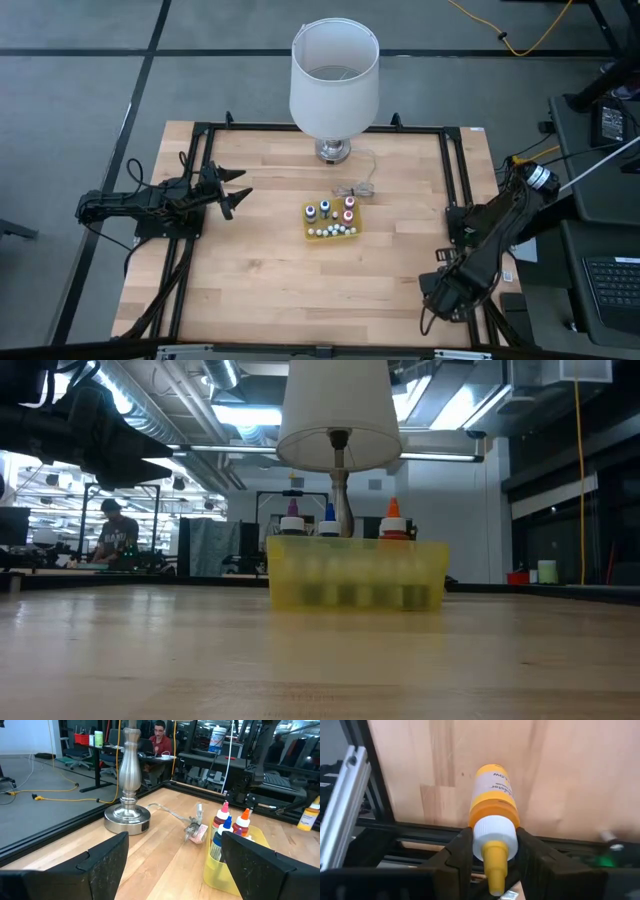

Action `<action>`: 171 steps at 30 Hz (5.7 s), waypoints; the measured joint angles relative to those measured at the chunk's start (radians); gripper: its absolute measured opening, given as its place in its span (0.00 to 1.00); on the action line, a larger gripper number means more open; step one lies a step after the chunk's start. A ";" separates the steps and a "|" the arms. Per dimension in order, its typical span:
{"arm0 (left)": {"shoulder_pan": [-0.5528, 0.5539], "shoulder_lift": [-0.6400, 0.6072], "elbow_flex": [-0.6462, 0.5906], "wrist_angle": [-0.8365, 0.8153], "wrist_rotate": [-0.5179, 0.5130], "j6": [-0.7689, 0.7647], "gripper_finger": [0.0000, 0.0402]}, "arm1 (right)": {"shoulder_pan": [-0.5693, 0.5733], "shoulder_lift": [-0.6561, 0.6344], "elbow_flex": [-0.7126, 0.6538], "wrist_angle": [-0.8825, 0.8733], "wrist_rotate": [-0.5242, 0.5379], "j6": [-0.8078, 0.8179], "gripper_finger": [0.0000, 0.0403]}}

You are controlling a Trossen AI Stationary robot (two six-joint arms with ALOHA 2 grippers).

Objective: Pick & Place food coloring
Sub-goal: Put the large yellow food coloring bottle into the yellow bin, then return to Home Position

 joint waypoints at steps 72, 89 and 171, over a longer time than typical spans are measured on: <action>0.000 0.000 0.000 0.000 0.000 0.000 0.78 | -0.835 0.738 1.123 -0.283 0.297 -0.949 0.31; 0.000 0.000 0.000 0.000 0.000 0.000 0.78 | -0.860 0.751 1.104 -0.235 0.300 -0.967 0.31; 0.000 0.000 0.000 0.000 0.000 0.000 0.78 | -0.859 0.515 1.101 -0.067 0.367 -0.881 0.41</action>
